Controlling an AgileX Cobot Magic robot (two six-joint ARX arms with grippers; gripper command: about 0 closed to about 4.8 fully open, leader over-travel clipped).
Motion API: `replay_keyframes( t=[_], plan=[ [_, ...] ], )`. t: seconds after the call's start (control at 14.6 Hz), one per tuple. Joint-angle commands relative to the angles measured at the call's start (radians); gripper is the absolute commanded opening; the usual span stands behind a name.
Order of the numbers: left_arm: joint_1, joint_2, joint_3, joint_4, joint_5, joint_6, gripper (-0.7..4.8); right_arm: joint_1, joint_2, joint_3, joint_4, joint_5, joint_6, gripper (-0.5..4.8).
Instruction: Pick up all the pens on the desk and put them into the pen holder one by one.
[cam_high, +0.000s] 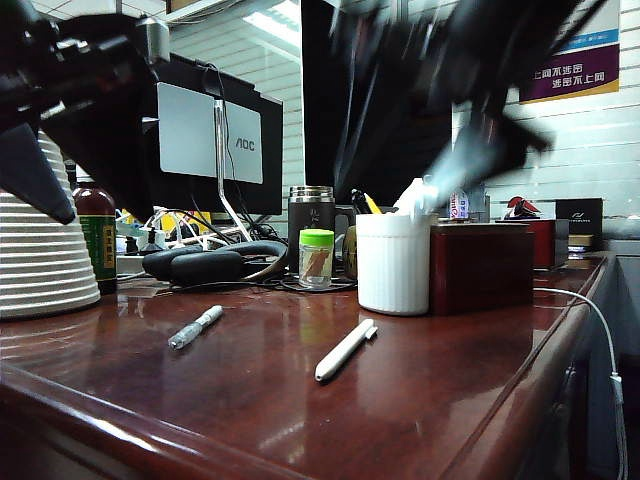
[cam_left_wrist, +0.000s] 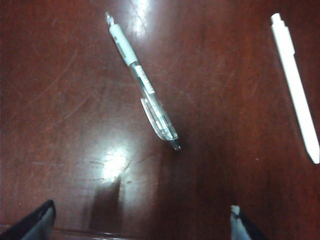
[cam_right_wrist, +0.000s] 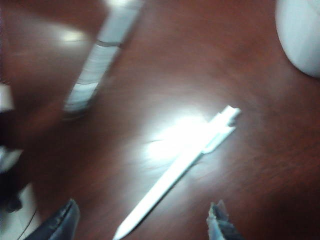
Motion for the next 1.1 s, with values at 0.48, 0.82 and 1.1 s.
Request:
replay_keyframes(
  t=[0.48, 0.82, 1.1],
  plan=[
    [0.000, -0.002, 0.008, 0.000, -0.019, 0.043, 4.79, 0.041, 0.221, 0.008, 0.084, 0.097, 0.093, 3.38],
    [0.001, -0.002, 0.008, -0.007, -0.023, 0.047, 4.79, 0.053, 0.321, 0.008, 0.101, 0.105, 0.094, 3.37],
    [0.001, -0.002, 0.008, -0.011, -0.045, 0.058, 4.79, 0.054, 0.336, 0.008, 0.089, 0.088, 0.092, 1.78]
  ],
)
